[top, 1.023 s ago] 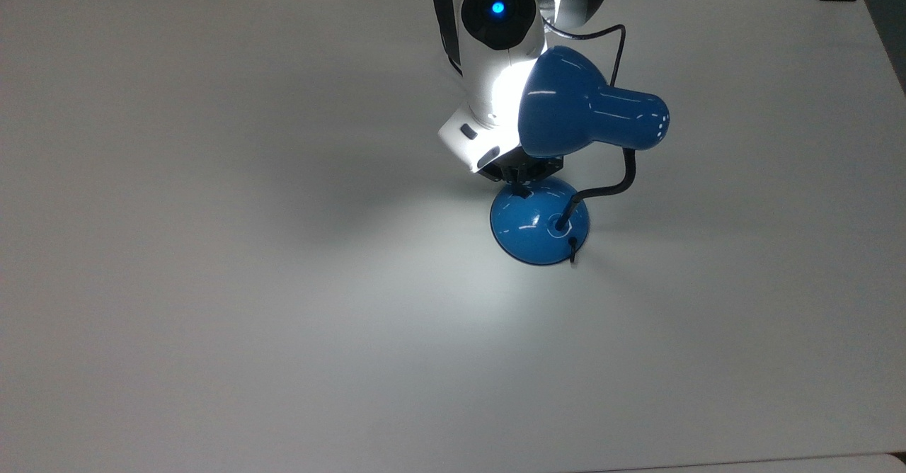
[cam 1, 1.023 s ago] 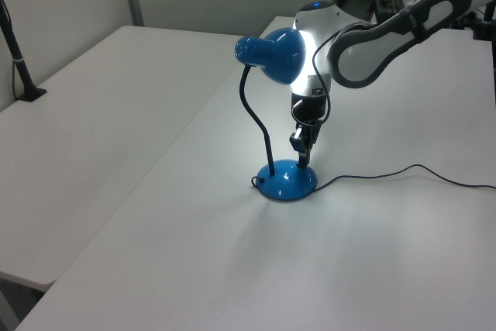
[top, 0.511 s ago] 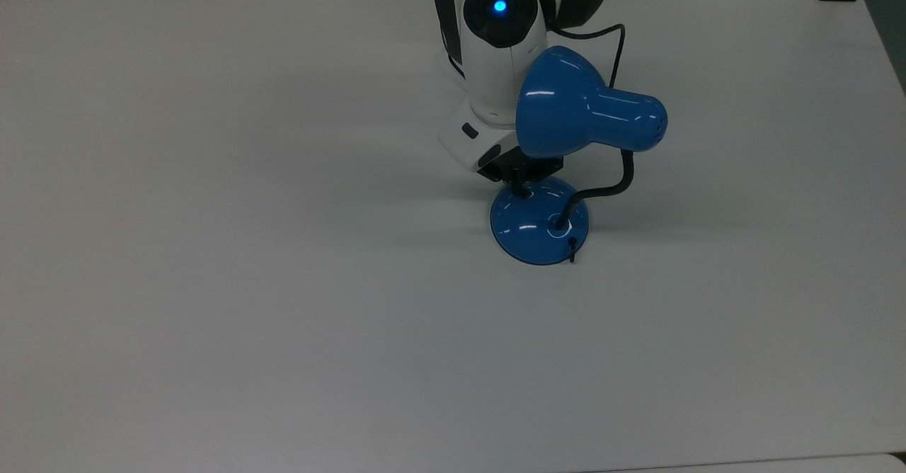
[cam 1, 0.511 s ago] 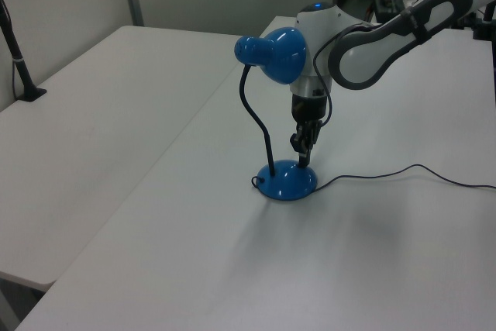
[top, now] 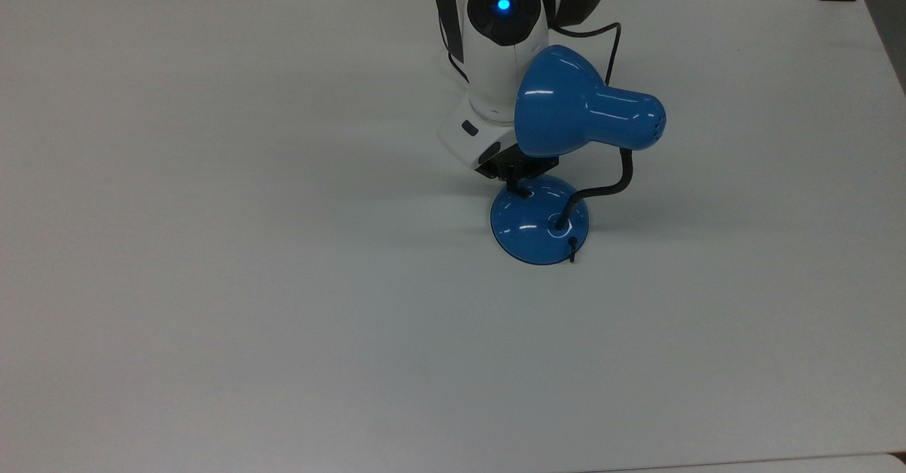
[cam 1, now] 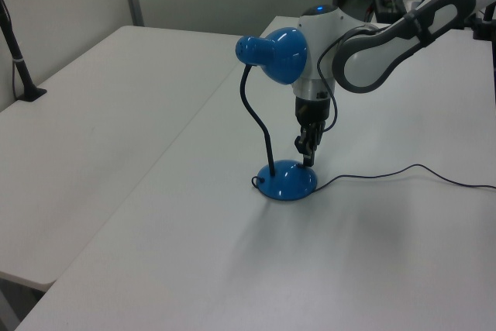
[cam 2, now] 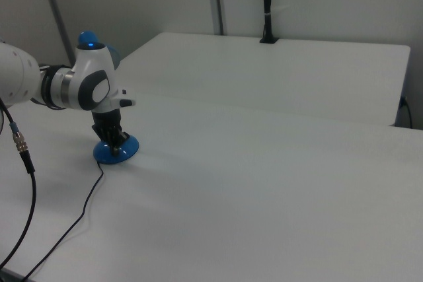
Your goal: Turn off the lamp
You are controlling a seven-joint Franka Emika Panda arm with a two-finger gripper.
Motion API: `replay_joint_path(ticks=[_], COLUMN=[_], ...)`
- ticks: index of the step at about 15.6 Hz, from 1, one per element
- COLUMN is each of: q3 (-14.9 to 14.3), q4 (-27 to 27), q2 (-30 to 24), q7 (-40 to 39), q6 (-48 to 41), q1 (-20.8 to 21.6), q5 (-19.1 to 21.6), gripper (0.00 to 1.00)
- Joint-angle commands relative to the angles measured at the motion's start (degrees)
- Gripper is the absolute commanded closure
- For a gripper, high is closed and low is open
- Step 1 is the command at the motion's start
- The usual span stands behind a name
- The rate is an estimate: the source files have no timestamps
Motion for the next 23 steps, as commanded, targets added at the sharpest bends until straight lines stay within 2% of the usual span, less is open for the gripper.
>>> replay_joint_path(ticks=[1, 5, 8, 9, 12, 13, 14, 15, 17, 21, 23], q3=[-0.26, -0.35, -0.35, -0.35, -0.96, -1.23, -1.40, -1.49, -4.03, -8.86, -9.84], q4=[-3.48, -3.31, -3.05, -3.05, -2.87, -2.52, -2.08, -1.56, 0.37, 7.92, 10.30], q2=[-0.51, -4.89, -10.68, -12.79, -19.21, -20.71, -21.77, -23.00, -24.24, -24.60, -24.42], q7=[0.93, -0.56, -8.26, -11.17, -19.44, -20.33, -20.51, -20.51, -19.55, -19.90, -20.51], q6=[0.12, -11.80, -23.76, -27.10, -32.58, -33.02, -33.55, -33.81, -33.99, -36.01, -35.57], q1=[0.21, -1.80, -4.61, -5.84, -9.36, -10.59, -11.30, -11.48, -11.65, -11.65, -11.65], q5=[-1.13, -2.62, -3.59, -3.51, -3.51, -3.33, -3.33, -3.50, -3.42, -2.80, -2.80], gripper=[1.00, 1.00, 1.00, 0.94, 0.59, 0.40, 0.14, 0.00, 0.00, 0.00, 0.00])
